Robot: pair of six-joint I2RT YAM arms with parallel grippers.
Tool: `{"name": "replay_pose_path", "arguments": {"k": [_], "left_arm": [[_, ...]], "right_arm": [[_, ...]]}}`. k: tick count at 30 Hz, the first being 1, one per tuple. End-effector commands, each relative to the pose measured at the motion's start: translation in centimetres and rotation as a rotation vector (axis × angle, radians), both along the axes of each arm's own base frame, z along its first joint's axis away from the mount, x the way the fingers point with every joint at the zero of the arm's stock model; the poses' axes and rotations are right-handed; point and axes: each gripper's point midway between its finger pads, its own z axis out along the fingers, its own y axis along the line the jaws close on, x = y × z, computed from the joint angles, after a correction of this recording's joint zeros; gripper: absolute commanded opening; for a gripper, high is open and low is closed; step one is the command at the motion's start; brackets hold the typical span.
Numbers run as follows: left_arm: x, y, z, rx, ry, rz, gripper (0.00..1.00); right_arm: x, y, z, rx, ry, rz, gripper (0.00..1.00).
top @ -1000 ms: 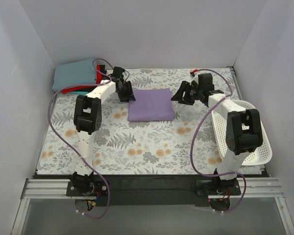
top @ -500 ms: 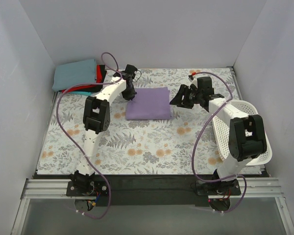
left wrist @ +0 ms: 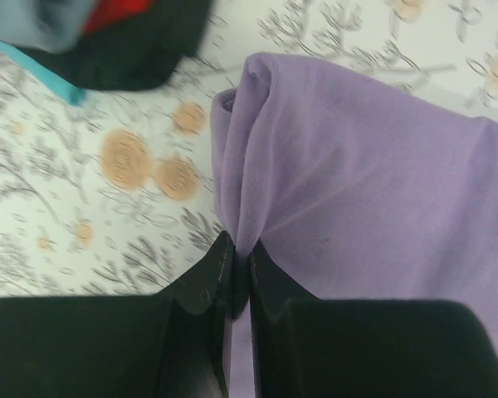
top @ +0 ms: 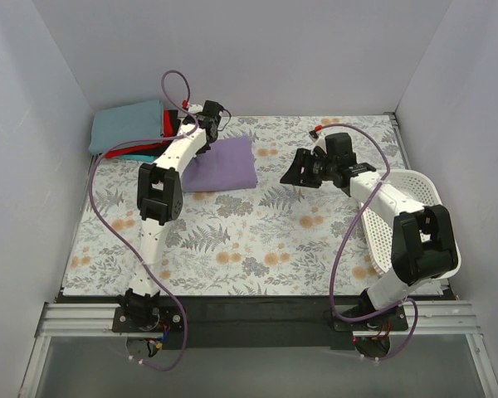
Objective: Fold and stack the t-shirts
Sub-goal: Neatly place the folded tshirt to the corner
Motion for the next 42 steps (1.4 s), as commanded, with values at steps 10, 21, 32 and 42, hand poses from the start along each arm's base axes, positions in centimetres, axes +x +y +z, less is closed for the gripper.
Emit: {"name": "replay_pose_path", "arguments": {"k": [10,21,32,42], "left_arm": [[4.1,7.0,9.8,0.416,-0.167,0.016,0.0],[6.5,10.2,15.8,0.545,-0.283,0.03,0.0],[7.2,12.2,20.3,0.648,-0.357,0.059,0.0],[6.6,12.6,24.0,0.625,-0.442,0.037,0.0]], "right_arm": [[-0.3,1.2,1.9,-0.039,-0.052,0.028,0.61],[-0.4,2.2,2.1,-0.053,-0.04,0.051,0.6],[0.4,3.6,3.3,-0.057,-0.047,0.076,0.58],[0.6,4.4,4.4,-0.049,-0.064,0.083,0.57]]}}
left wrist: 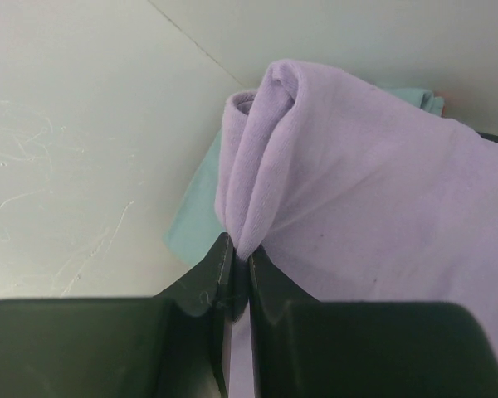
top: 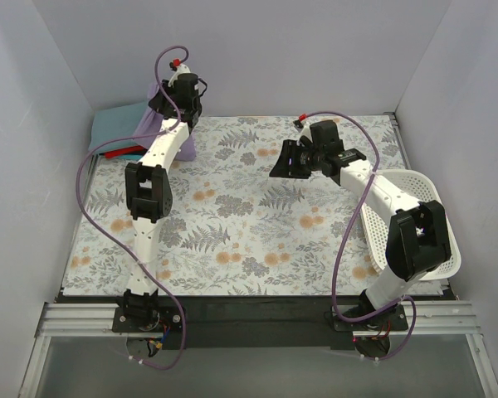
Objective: Fold and stack the t-shirts
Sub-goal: Neatly place the folded tshirt to the corner
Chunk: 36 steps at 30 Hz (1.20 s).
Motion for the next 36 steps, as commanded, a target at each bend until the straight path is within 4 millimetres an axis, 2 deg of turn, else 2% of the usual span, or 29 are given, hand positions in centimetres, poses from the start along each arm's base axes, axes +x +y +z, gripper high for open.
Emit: {"name": "replay_pose_path", "arguments": {"k": [1,3,12,19,25,28,29,30,33,35,36], "left_arm": [[-1.9,1.0,9.3,-0.024,-0.188,0.004,0.0],[-2.0,1.0,9.4,-0.022,-0.188,-0.002,0.0],[-3.0,1.1,12.3,-0.042,-0.242,-0.039,0.0],[-3.8,2.0,14.3,-0.056,-0.286,-0.039,0.0],[-3.8,3.3,15.0,-0.079,-0.312,-0.047,0.0],[-3.2,4.5,14.2,-0.132,-0.317,-0.06,0.0],[-3.0,4.9,13.3,-0.145,-0.292,-0.061,0.0],[-2.9,6.3,13.2,-0.162,-0.297,-0.051,0.0],[-1.7,7.7,11.8,-0.254,-0.302,-0.071,0.0],[-1.4,10.5,10.4,-0.339,-0.303,-0.063,0.0],[-0.9,11.1,9.2,-0.376,-0.294,-0.069,0.0]], "right_arm": [[0.6,0.7,1.6,0.011,-0.044,0.013,0.57],[0.5,0.8,1.8,0.012,-0.048,0.015,0.57],[0.3,0.8,3.1,0.027,-0.075,0.015,0.57],[0.0,1.0,3.5,0.03,-0.083,0.019,0.56],[0.1,1.2,4.0,0.026,-0.094,0.014,0.56],[0.2,1.3,3.7,0.019,-0.087,0.014,0.56],[0.1,1.4,3.4,0.015,-0.081,0.018,0.56],[0.1,1.5,3.5,0.013,-0.08,0.02,0.55],[0.2,1.8,3.0,-0.003,-0.071,0.022,0.55],[0.4,2.0,2.7,-0.016,-0.069,0.026,0.55],[0.4,2.0,2.4,-0.024,-0.06,0.025,0.55]]}}
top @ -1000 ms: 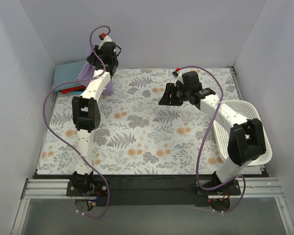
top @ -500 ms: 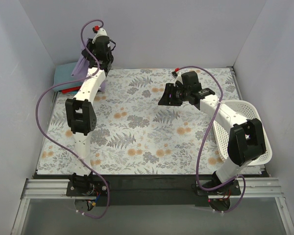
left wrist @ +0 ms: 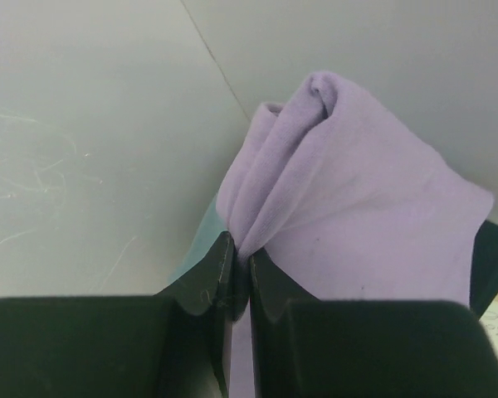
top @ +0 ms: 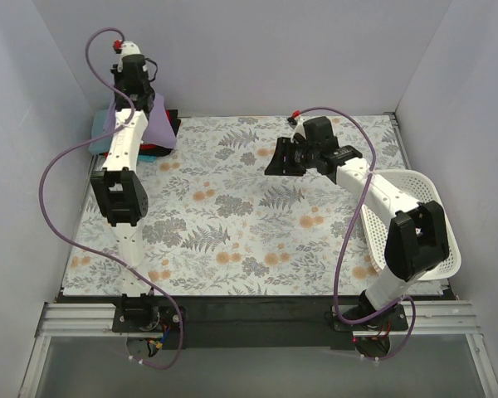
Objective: Fold and stack the t-shirts
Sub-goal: Neatly place the folded tshirt to the corner
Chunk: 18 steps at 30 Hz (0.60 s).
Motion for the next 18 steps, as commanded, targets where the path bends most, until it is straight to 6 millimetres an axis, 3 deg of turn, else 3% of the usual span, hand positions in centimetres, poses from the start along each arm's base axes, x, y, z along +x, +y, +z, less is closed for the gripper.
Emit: {"name": "replay_pose_path", "arguments": {"k": [1,2,3,4,7,8,9,10,11,14,16,17,18], "left_arm": [[0.0,4.7,2.3,-0.183,-0.124,-0.016,0.0],[0.2,5.3,1.6,-0.228,-0.131,-0.013,0.0],[0.9,5.8,-0.5,-0.255,-0.108,-0.016,0.0],[0.8,7.3,-0.6,-0.271,-0.122,0.005,0.0],[1.2,9.8,-4.1,-0.387,-0.118,0.039,0.02],[1.4,9.6,-5.2,-0.433,-0.096,0.004,0.18],[1.5,9.7,-5.9,-0.47,-0.098,-0.007,0.5],[1.9,9.4,-6.9,-0.511,-0.082,-0.049,0.71],[2.0,9.2,-6.8,-0.539,-0.083,-0.066,0.83],[2.0,8.7,-6.3,-0.592,-0.107,-0.079,0.85],[1.9,8.0,-5.2,-0.621,-0.13,-0.102,0.86],[1.6,7.7,-3.3,-0.622,-0.159,-0.122,0.86],[1.4,7.2,-3.3,-0.634,-0.157,-0.13,0.86]], "right_arm": [[0.9,0.6,0.9,-0.016,-0.034,0.007,0.55],[0.9,0.7,0.5,-0.026,-0.026,0.006,0.55],[0.9,0.8,0.2,-0.03,-0.019,0.009,0.54],[0.9,0.9,-0.3,-0.035,-0.008,0.011,0.54],[0.7,1.1,-0.8,-0.05,0.0,0.016,0.54],[0.5,1.3,-1.1,-0.056,0.003,0.02,0.54],[0.5,1.2,-1.2,-0.059,0.006,0.019,0.54],[0.4,1.3,-1.3,-0.064,0.009,0.02,0.54],[0.3,1.5,-1.3,-0.066,0.009,0.023,0.55],[0.1,1.7,-1.0,-0.069,-0.004,0.028,0.56],[-0.1,1.8,-0.5,-0.07,-0.018,0.029,0.58],[-0.2,1.9,-0.4,-0.073,-0.026,0.029,0.58],[-0.2,1.9,-0.3,-0.073,-0.029,0.027,0.58]]}}
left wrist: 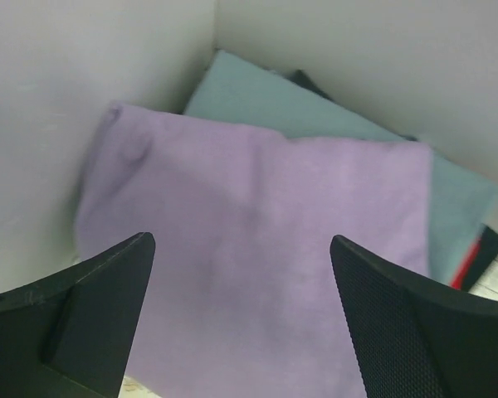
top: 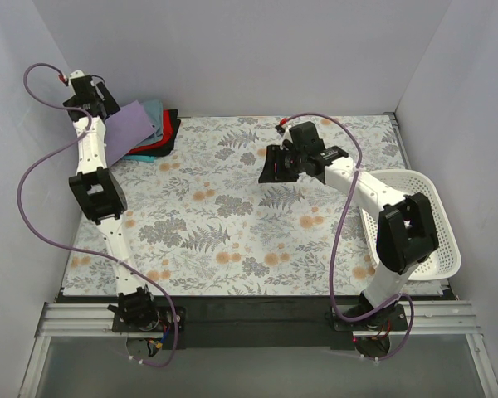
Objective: Fold and stack the t-shirts
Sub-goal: Neatly place the folded tshirt to the corner, then reset both grippers
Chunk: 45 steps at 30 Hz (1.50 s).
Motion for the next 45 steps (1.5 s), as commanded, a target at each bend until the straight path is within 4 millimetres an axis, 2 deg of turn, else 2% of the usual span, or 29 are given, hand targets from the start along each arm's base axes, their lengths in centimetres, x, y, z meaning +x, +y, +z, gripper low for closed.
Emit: {"name": "replay_pose_path", "arguments": {"k": [1,6,8,9,10,11,12,13,14,15,16,17,18,20,21,22,23,24,25,26,27,28,30,31,33,34,35,36,45], "left_arm": [[-0.1,-3.9,8.9,-0.059,-0.181,-0.09,0.87],[-1.4,-6.3,12.3,-0.085,-0.231,-0.132,0.88],[-1.6,-8.0,11.6,-0.088,-0.204,-0.151,0.88],[-1.8,-9.7,12.4,-0.098,-0.215,-0.177,0.88],[-2.0,-10.8,11.5,-0.108,-0.189,-0.188,0.88],[-2.3,-11.8,11.6,-0.11,-0.186,-0.196,0.88],[-2.9,-14.1,12.8,-0.12,-0.202,-0.223,0.89],[-3.3,-15.5,13.0,-0.128,-0.201,-0.242,0.89],[-3.7,-16.8,11.5,-0.141,-0.168,-0.253,0.89],[-4.2,-19.5,11.7,-0.171,-0.169,-0.294,0.9],[-5.1,-20.8,12.9,-0.19,-0.188,-0.318,0.9],[-6.0,-21.3,11.5,-0.214,-0.152,-0.32,0.9],[-6.8,-25.1,11.4,-0.269,-0.145,-0.38,0.9],[-9.2,-27.6,10.9,-0.31,-0.122,-0.427,0.9],[-10.4,-30.4,10.3,-0.322,-0.101,-0.474,0.9],[-11.5,-31.6,10.4,-0.319,-0.099,-0.486,0.9],[-12.9,-33.1,11.6,-0.313,-0.119,-0.516,0.9],[-14.9,-35.6,9.5,-0.315,-0.065,-0.561,0.9],[-15.9,-36.6,9.2,-0.316,-0.059,-0.578,0.91],[-17.4,-37.7,10.0,-0.331,-0.082,-0.604,0.91],[-19.1,-39.4,7.8,-0.338,-0.031,-0.643,0.91],[-20.0,-40.2,7.1,-0.34,-0.017,-0.665,0.91],[-22.0,-41.9,6.9,-0.342,-0.009,-0.705,0.91],[-23.0,-42.2,5.5,-0.339,0.026,-0.714,0.91],[-24.3,-43.1,4.7,-0.347,0.039,-0.745,0.91],[-24.9,-43.1,5.1,-0.355,0.027,-0.761,0.91],[-25.4,-43.2,4.2,-0.362,0.041,-0.768,0.91],[-25.9,-43.3,4.5,-0.372,0.032,-0.782,0.91],[-25.9,-43.0,5.0,-0.333,0.027,-0.811,0.91]], "right_arm": [[0.2,0.3,2.8,0.011,-0.079,0.004,0.59],[-0.3,0.0,3.3,0.016,-0.096,0.002,0.59],[-0.6,-0.3,3.7,0.022,-0.109,-0.001,0.59],[-0.6,-0.4,3.9,0.022,-0.119,-0.001,0.59],[-0.7,-0.6,4.7,0.026,-0.141,-0.007,0.59],[-0.9,-0.9,4.6,0.02,-0.145,-0.013,0.6],[-0.9,-1.2,4.8,0.014,-0.16,-0.018,0.61],[-1.0,-1.5,5.3,0.015,-0.179,-0.027,0.61],[-0.9,-1.9,5.4,0.002,-0.193,-0.042,0.62],[-0.9,-2.1,5.4,-0.003,-0.202,-0.048,0.62],[-0.9,-2.4,6.0,-0.003,-0.222,-0.058,0.62],[-0.9,-2.6,6.1,-0.006,-0.228,-0.06,0.62],[-1.1,-2.7,6.1,-0.008,-0.23,-0.064,0.62],[-1.2,-3.3,6.6,-0.013,-0.252,-0.079,0.62],[-1.5,-3.5,6.3,-0.018,-0.252,-0.082,0.63],[-1.5,-4.0,6.9,-0.021,-0.275,-0.097,0.63],[-1.6,-4.2,7.0,-0.022,-0.283,-0.104,0.63],[-1.6,-4.4,7.2,-0.023,-0.298,-0.112,0.63],[-1.8,-5.0,7.4,-0.031,-0.314,-0.13,0.63],[-1.8,-5.2,7.5,-0.036,-0.325,-0.135,0.63],[-1.8,-5.6,7.6,-0.041,-0.337,-0.147,0.63],[-1.9,-6.2,7.7,-0.052,-0.353,-0.169,0.63],[-2.0,-7.1,7.7,-0.071,-0.373,-0.202,0.64],[-1.9,-7.8,8.3,-0.074,-0.401,-0.227,0.64],[-2.2,-8.5,7.8,-0.091,-0.408,-0.25,0.66],[-2.3,-8.9,8.0,-0.089,-0.425,-0.267,0.66],[-2.3,-9.4,7.5,-0.107,-0.427,-0.286,0.67],[-2.4,-9.7,7.5,-0.11,-0.433,-0.295,0.68],[-2.1,-10.3,6.6,-0.141,-0.434,-0.326,0.67]]}}
